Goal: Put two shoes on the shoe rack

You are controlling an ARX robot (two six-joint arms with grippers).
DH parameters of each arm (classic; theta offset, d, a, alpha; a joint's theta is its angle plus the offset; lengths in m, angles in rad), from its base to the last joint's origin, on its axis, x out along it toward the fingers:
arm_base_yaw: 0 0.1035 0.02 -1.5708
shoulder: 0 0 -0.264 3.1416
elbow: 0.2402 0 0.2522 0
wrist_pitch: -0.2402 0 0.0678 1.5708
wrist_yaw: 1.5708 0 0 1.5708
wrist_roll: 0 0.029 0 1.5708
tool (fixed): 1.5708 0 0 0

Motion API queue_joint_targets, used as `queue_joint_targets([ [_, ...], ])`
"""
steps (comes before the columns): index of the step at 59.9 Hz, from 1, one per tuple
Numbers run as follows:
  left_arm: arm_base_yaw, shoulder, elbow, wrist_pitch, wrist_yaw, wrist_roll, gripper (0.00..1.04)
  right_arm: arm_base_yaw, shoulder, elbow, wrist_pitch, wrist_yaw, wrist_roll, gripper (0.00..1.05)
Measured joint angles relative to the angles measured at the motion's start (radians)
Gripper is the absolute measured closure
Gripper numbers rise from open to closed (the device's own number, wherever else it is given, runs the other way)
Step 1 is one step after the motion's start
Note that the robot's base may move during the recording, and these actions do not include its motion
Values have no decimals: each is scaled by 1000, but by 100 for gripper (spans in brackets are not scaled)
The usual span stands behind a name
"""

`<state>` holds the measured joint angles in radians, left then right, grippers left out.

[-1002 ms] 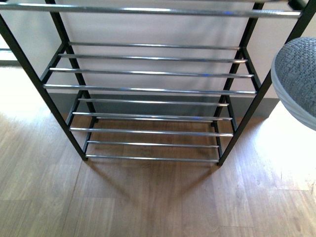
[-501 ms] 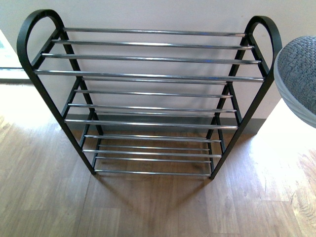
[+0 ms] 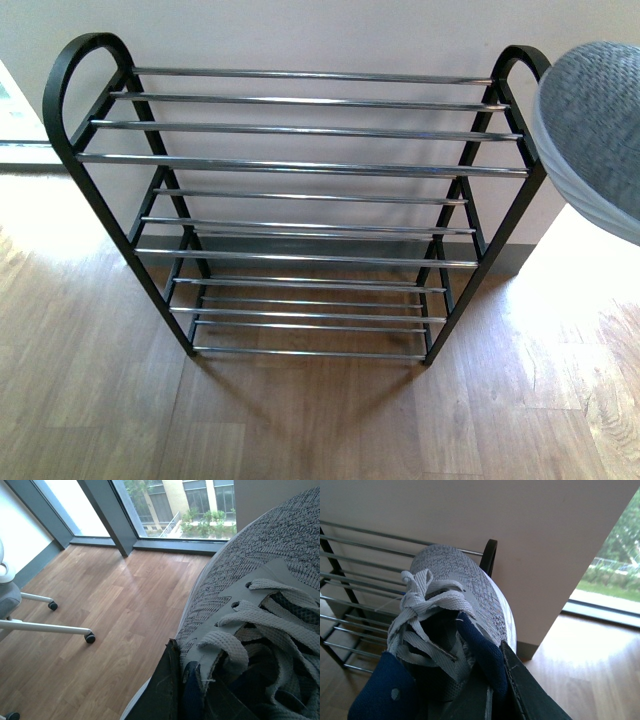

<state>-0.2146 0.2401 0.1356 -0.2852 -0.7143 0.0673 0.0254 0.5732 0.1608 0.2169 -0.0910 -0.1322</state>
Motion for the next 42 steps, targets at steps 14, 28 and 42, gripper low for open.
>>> queue_joint_targets([
  [14,0,0,0,0,0,0,104,130,383,190,184,112,126,104],
  [28,0,0,0,0,0,0,104,180,696,467,123,200,281,104],
  [42,0,0,0,0,0,0,104,227,914,717,74,298,434,104],
])
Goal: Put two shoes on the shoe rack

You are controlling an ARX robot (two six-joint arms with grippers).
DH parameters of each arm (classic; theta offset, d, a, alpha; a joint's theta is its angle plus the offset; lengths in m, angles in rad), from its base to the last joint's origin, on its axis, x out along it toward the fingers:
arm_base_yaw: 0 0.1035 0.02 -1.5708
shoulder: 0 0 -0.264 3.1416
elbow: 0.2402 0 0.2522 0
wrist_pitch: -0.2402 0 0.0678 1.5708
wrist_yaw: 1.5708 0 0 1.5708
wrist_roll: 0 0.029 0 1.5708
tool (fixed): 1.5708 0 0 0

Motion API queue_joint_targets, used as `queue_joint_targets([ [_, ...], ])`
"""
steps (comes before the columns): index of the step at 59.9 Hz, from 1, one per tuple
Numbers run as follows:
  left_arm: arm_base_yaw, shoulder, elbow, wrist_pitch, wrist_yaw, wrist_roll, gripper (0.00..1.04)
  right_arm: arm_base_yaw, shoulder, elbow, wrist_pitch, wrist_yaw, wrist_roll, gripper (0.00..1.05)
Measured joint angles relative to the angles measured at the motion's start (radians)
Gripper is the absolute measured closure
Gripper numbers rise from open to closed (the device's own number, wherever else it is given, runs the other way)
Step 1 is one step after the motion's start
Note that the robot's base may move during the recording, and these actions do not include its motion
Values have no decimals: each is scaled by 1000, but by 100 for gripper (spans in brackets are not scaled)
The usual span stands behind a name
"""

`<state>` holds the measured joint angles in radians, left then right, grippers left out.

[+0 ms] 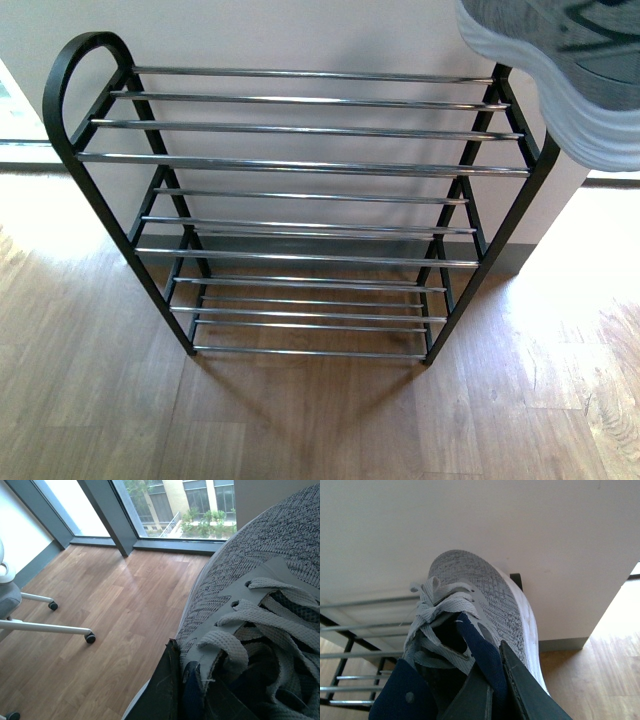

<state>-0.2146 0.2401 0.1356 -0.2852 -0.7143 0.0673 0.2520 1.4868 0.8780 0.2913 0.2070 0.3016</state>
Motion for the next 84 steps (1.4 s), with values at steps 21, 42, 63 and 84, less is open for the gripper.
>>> queue_joint_targets([
  [21,0,0,0,0,0,0,104,101,195,171,-70,85,154,104],
  [42,0,0,0,0,0,0,104,121,352,256,-13,85,176,104],
  [63,0,0,0,0,0,0,104,31,435,216,69,156,111,104],
  [84,0,0,0,0,0,0,104,-16,432,165,93,148,76,104],
])
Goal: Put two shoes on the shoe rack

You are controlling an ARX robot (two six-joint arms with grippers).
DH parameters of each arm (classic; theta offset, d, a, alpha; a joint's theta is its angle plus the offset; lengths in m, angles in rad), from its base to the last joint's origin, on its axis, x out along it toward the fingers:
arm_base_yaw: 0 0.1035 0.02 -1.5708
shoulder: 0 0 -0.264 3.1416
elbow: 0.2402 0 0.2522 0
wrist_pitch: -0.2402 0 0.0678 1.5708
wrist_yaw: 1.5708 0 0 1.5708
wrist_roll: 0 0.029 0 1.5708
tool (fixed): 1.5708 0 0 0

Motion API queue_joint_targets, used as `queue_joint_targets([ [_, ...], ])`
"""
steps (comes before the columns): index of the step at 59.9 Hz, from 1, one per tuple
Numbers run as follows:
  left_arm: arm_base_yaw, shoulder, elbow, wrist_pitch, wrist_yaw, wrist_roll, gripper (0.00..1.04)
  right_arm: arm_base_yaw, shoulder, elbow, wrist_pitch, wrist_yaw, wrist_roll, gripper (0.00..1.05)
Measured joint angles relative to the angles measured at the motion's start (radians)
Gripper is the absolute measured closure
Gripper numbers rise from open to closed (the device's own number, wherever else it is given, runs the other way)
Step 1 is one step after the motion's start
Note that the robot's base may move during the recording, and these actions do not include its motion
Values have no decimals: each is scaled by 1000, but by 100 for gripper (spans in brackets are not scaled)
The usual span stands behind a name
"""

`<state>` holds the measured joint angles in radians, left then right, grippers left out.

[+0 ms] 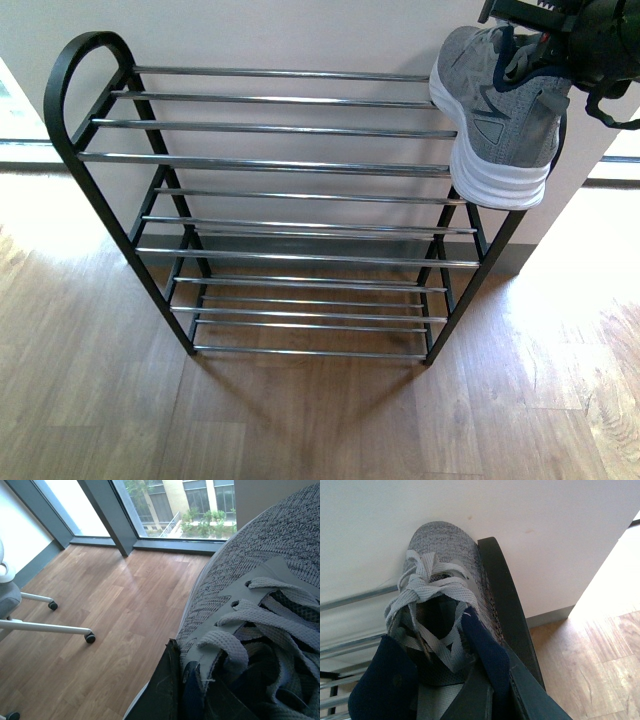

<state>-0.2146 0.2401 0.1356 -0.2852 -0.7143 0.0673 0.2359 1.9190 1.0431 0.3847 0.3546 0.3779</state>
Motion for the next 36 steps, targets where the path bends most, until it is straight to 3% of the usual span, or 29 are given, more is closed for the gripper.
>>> queue_joint_targets([
  [8,0,0,0,0,0,0,104,0,-5,-5,0,4,-13,100],
  [12,0,0,0,0,0,0,104,1,-32,-16,-8,-16,-10,84],
  [22,0,0,0,0,0,0,104,9,-138,-53,-50,-97,2,57],
  [27,0,0,0,0,0,0,104,12,-206,-68,-108,-106,-1,45],
  [36,0,0,0,0,0,0,104,-42,-388,-181,-170,-93,-92,12],
])
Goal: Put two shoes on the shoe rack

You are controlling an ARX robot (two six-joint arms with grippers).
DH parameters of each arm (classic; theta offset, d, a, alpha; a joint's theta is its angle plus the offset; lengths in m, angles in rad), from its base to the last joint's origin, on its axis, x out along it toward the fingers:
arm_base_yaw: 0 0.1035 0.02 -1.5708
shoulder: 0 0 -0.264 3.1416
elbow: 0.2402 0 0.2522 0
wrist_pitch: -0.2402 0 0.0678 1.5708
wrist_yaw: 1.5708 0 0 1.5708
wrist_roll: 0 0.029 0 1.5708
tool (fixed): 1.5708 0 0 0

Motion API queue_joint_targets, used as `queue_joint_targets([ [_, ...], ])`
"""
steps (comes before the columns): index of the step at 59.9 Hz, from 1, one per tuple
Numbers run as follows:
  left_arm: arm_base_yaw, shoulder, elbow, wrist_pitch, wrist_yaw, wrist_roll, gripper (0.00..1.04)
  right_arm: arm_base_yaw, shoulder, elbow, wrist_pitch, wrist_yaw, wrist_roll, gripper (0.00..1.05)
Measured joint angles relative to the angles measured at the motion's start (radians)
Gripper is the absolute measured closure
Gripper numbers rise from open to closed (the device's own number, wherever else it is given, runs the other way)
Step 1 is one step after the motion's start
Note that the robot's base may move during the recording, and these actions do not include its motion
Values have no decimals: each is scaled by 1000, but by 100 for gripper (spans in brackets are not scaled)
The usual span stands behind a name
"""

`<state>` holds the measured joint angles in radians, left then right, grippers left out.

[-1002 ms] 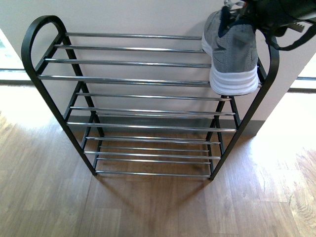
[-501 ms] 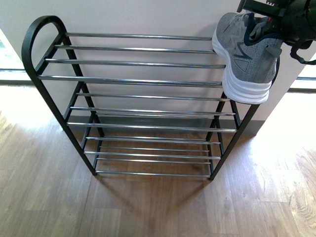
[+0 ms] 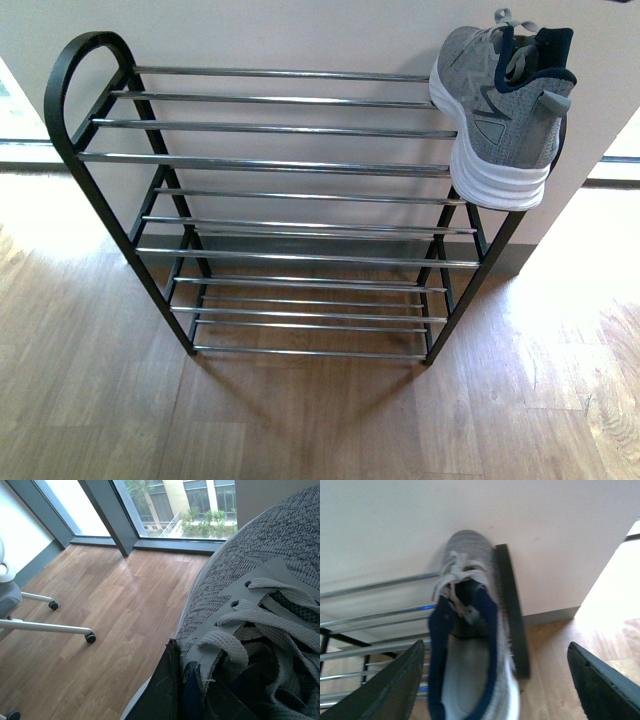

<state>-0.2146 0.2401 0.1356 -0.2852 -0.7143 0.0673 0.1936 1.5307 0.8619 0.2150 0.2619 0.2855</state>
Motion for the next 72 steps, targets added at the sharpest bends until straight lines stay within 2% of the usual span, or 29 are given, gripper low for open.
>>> queue_joint_targets([
  [3,0,0,0,0,0,0,104,-31,-47,-38,20,23,-31,8],
  [7,0,0,0,0,0,0,104,-71,-95,-86,74,21,-81,11],
  [8,0,0,0,0,0,0,104,-91,-112,-127,189,-40,-120,16],
  [11,0,0,0,0,0,0,104,-112,-138,-220,414,-130,-187,26],
  [17,0,0,0,0,3,0,104,-114,-179,-347,602,-188,-241,42],
  [23,0,0,0,0,-1,0,104,-125,-261,-464,652,-200,-265,64],
  [38,0,0,0,0,2,0,104,-189,-393,-610,658,-256,-277,103],
  [72,0,0,0,0,1,0,104,-192,-714,-786,513,-260,-280,103],
])
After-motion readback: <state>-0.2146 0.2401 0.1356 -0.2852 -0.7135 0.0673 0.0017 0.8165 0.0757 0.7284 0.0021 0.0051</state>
